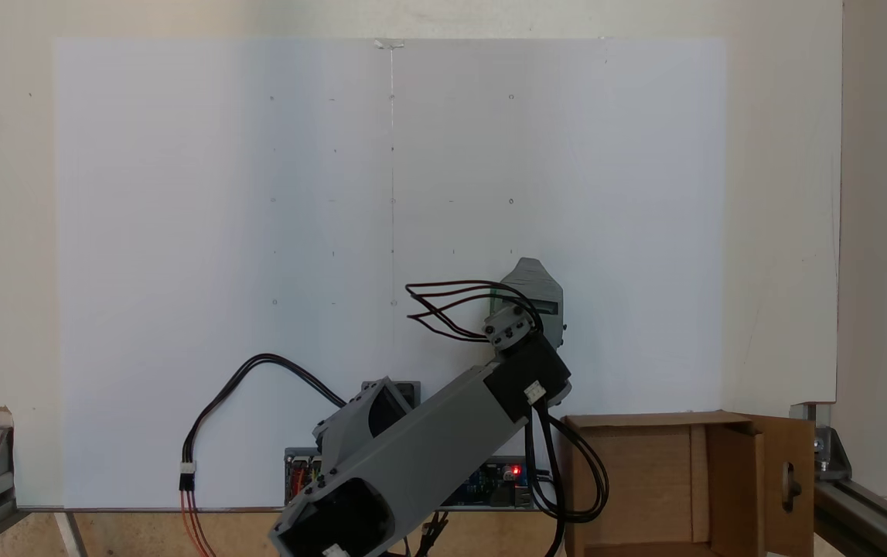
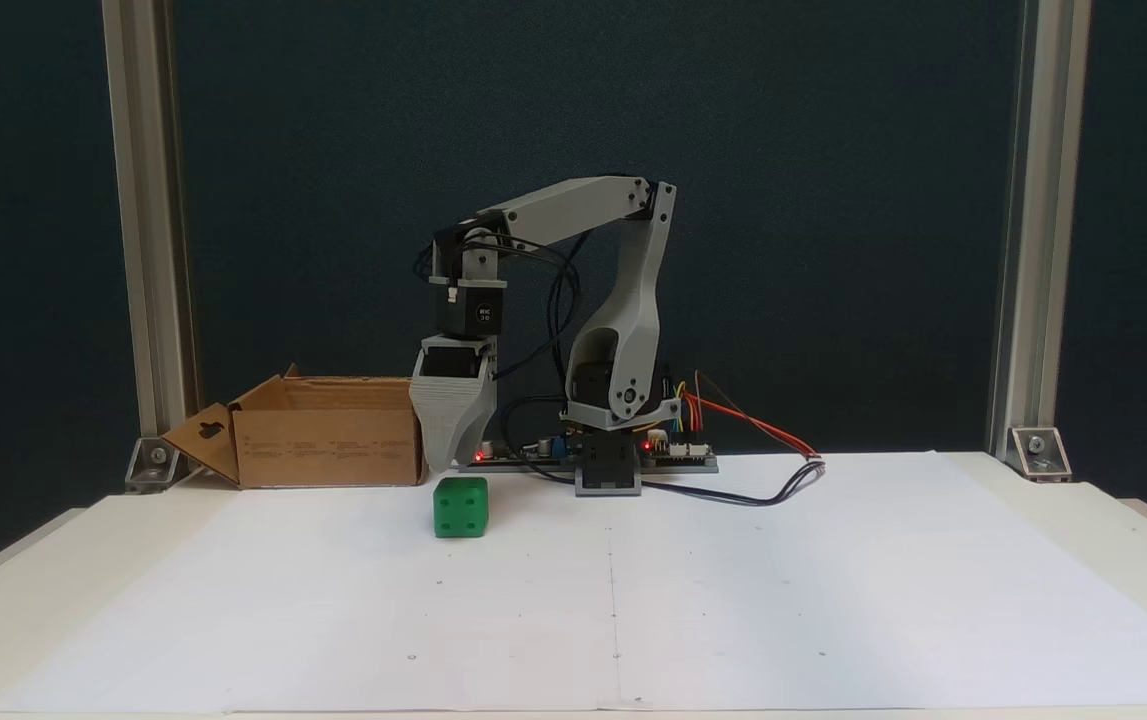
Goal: Grasp a green dice and put it in the bin.
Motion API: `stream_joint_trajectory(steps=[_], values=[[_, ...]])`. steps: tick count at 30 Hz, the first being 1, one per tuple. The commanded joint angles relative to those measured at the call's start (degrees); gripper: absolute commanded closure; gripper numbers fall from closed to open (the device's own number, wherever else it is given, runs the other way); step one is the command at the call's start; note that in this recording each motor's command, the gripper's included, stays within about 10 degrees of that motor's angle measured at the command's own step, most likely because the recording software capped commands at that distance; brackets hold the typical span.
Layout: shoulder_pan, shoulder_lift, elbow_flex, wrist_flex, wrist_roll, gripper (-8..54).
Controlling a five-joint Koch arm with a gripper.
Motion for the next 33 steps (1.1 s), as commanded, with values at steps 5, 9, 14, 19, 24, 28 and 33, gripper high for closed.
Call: stream_joint_trajectory(steps=[5, 9, 14, 19, 24, 28, 33], values=[[0.53, -0.26, -1.05, -0.44, -1.49, -1.2], [0.70, -0.70, 0.26, -0.44, -1.49, -1.2], [0.35, -0.88, 1.93, -0.44, -1.41, -1.2], [0.09, -1.85, 2.11, -0.44, -1.49, -1.2], [0.26, -2.72, 2.20, -3.25, -1.49, -1.4], [0.70, -2.90, 2.64, -4.66, -1.49, -1.3], [0.62, -3.25, 2.81, -4.75, -1.49, -1.2]])
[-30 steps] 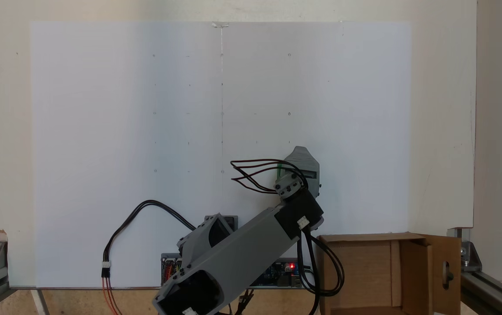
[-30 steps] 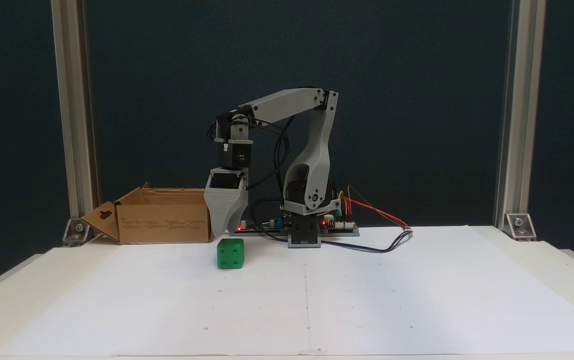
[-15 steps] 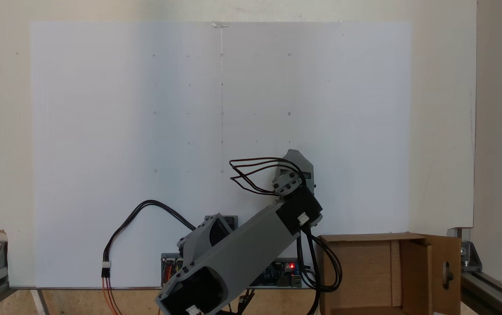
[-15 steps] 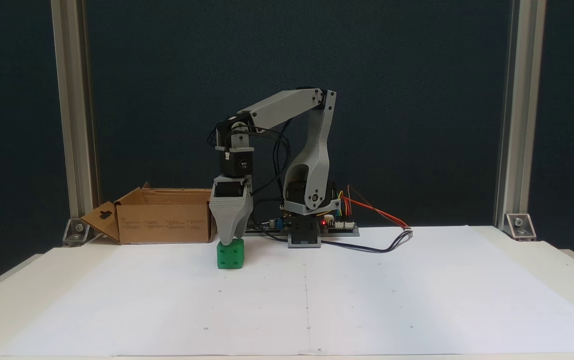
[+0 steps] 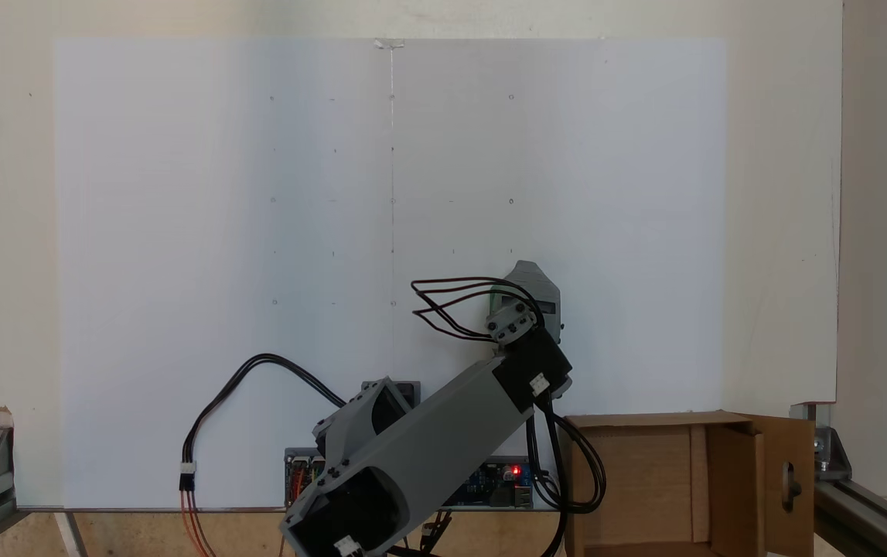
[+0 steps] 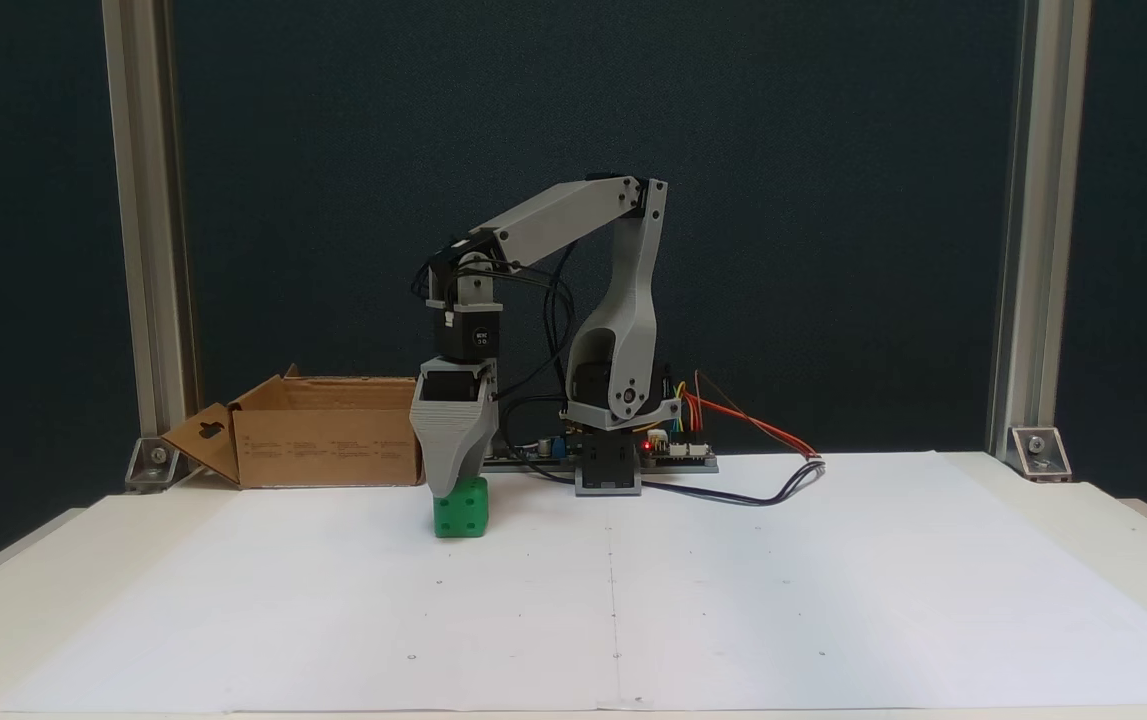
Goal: Grasp a green dice and put it in the bin.
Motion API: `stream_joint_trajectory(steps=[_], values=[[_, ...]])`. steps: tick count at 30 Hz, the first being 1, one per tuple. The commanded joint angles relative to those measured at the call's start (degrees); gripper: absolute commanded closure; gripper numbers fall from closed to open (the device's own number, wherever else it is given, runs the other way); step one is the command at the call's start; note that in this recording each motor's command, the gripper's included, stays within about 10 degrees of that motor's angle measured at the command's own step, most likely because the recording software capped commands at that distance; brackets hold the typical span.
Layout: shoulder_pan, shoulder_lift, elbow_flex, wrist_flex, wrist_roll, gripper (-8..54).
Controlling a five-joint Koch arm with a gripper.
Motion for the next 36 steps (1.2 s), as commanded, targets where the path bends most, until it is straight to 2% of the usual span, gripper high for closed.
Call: stream_joint_trajectory(steps=[1, 24, 36], values=[[0.09, 0.09, -0.97, -0.18, -1.49, -1.2], [-2.02, -6.06, -0.88, -3.34, -1.58, 1.7], [-2.02, -7.12, -0.88, -4.83, -1.58, 6.6]])
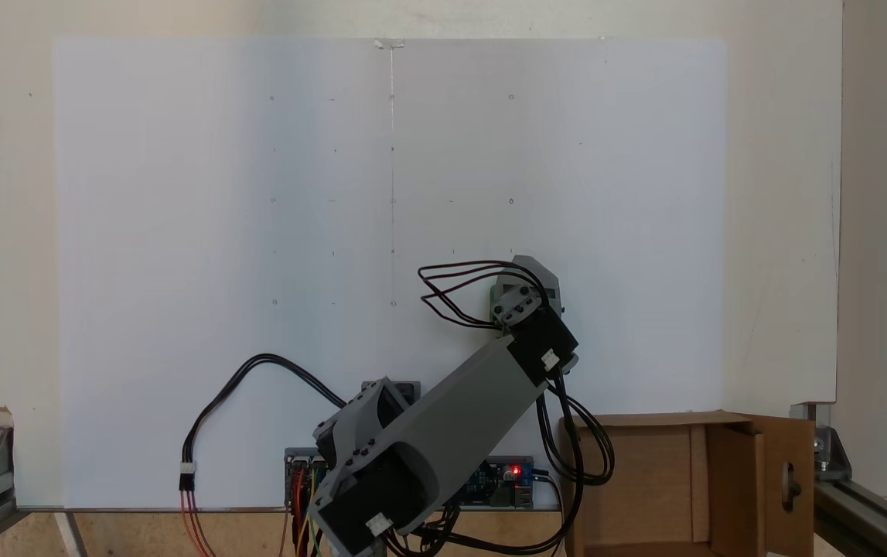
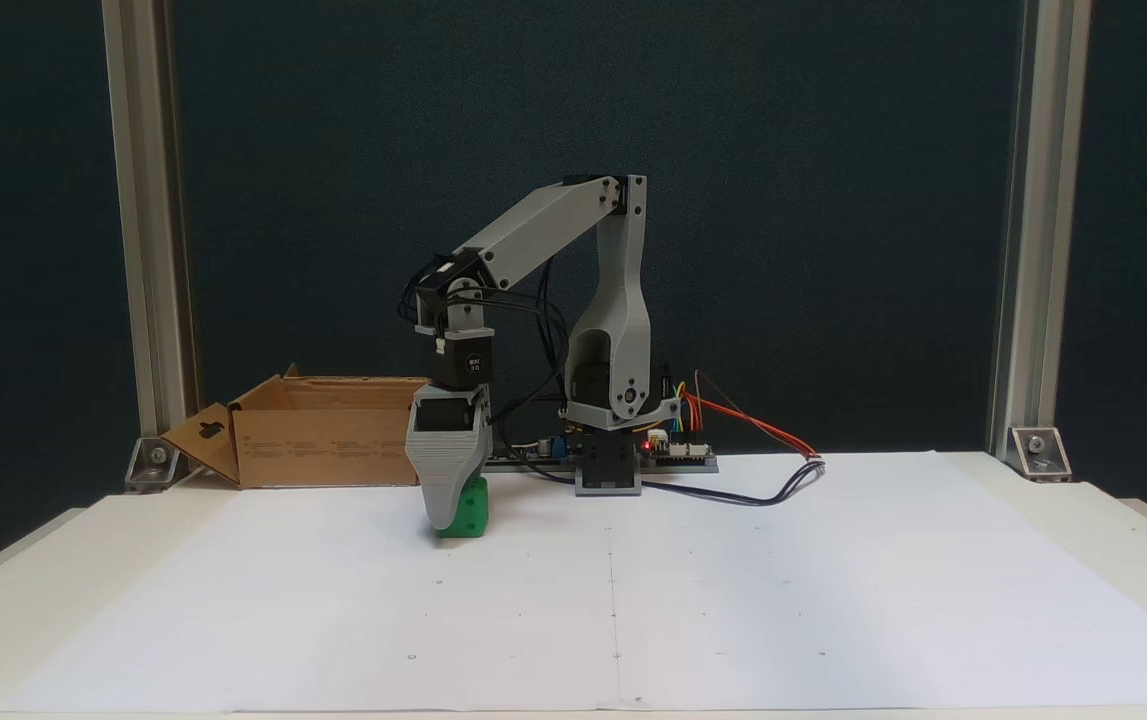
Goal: Grasp a green dice and put it in the bin.
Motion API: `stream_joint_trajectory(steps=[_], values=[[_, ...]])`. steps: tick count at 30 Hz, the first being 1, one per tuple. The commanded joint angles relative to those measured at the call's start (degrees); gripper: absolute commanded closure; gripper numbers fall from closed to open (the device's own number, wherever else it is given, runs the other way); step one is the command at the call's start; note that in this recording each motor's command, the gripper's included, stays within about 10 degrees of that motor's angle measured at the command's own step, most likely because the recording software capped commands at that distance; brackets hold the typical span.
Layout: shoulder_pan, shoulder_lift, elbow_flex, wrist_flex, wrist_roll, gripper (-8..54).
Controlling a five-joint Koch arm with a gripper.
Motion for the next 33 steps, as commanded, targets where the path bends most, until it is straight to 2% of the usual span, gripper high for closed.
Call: stream_joint_trajectory(steps=[1, 5, 25, 31, 33], values=[[0.00, 0.00, -0.88, -0.18, -1.58, 6.7], [0.00, -0.09, -0.35, -0.18, -1.58, 9.0], [-0.53, -0.44, 1.05, -3.78, -1.58, 9.4], [-0.35, -0.44, 1.23, -4.75, -1.58, 21.0], [-0.35, -0.44, 1.23, -4.75, -1.58, 27.2]])
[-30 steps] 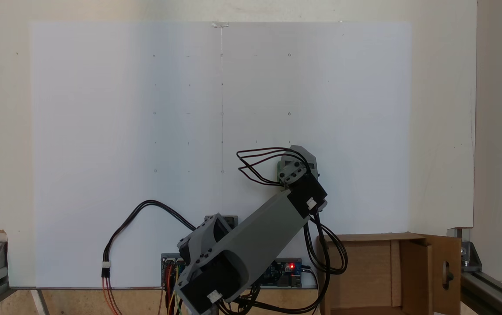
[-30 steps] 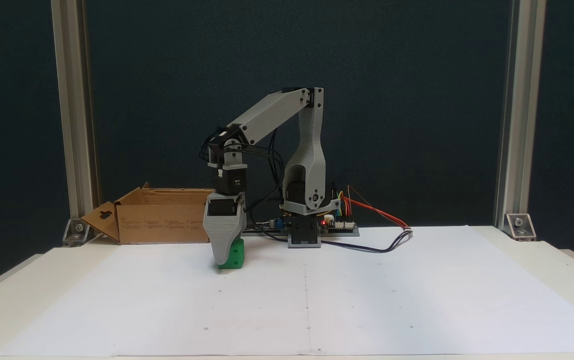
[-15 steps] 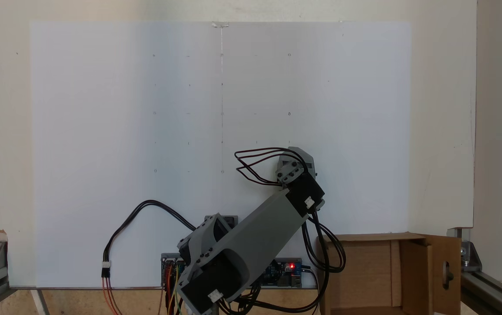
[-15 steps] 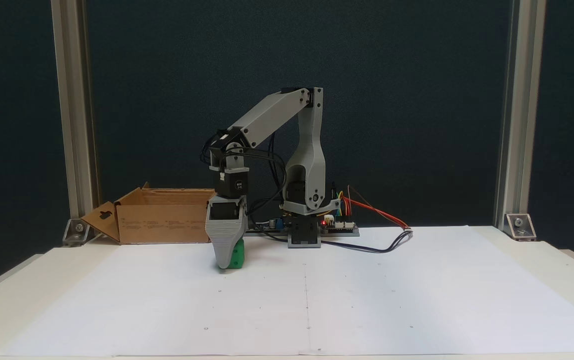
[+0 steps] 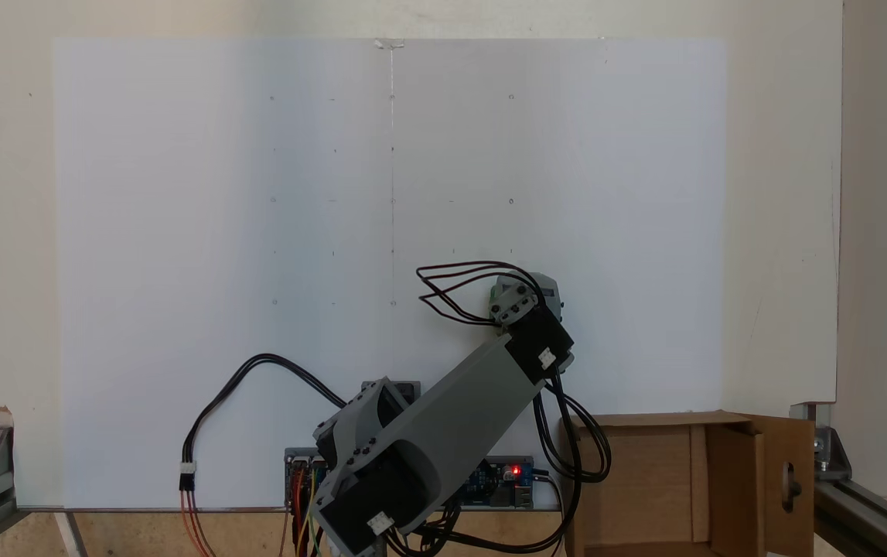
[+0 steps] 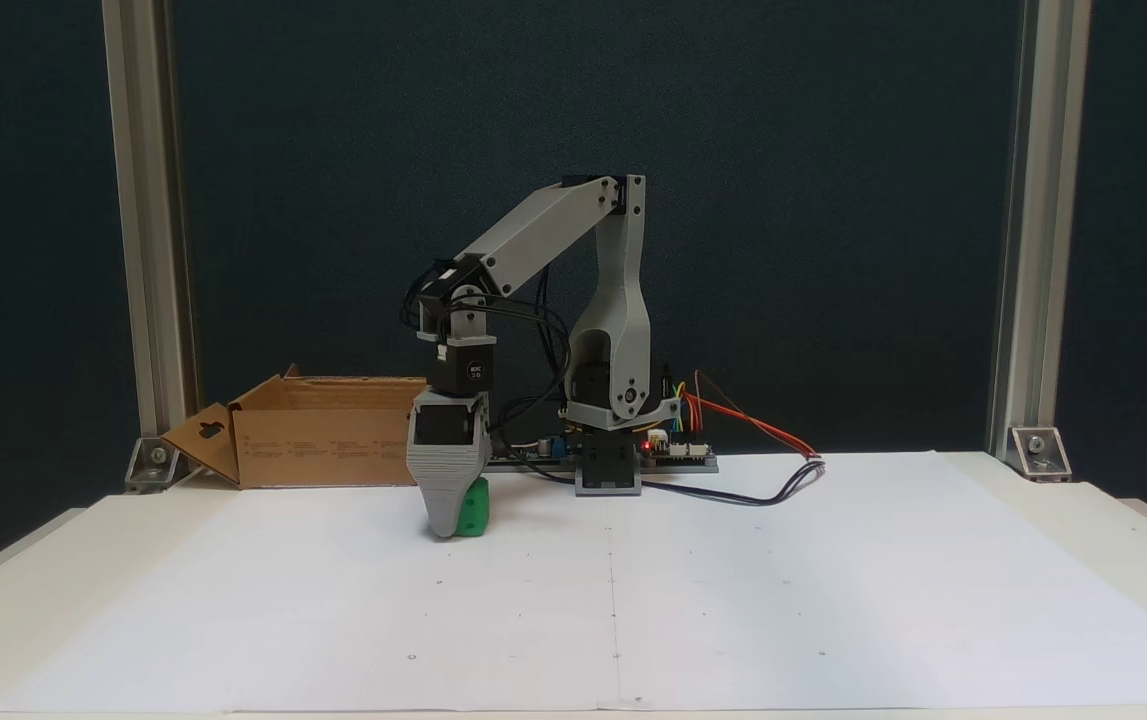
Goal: Grasp a green dice and put it in the bin.
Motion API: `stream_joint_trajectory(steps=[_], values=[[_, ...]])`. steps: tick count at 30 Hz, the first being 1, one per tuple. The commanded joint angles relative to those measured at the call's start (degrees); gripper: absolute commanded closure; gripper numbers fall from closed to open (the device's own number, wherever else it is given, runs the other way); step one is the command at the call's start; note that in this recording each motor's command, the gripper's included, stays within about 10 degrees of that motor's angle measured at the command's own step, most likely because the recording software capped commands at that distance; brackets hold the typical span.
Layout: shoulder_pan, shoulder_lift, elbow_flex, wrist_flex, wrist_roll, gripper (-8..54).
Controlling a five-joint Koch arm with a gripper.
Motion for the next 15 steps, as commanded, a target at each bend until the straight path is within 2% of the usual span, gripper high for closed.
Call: stream_joint_trajectory(steps=[1, 2, 7, 12, 15], values=[[0.00, 0.09, -0.70, -0.18, -1.58, 31.7], [0.09, 0.09, -0.70, -0.18, -1.58, 33.8], [-0.44, 1.05, -0.79, -0.18, -0.97, 33.9], [-1.58, 5.80, -3.34, 8.00, 5.36, 34.0], [-2.37, 8.09, -11.85, 18.44, 11.60, 33.9]])
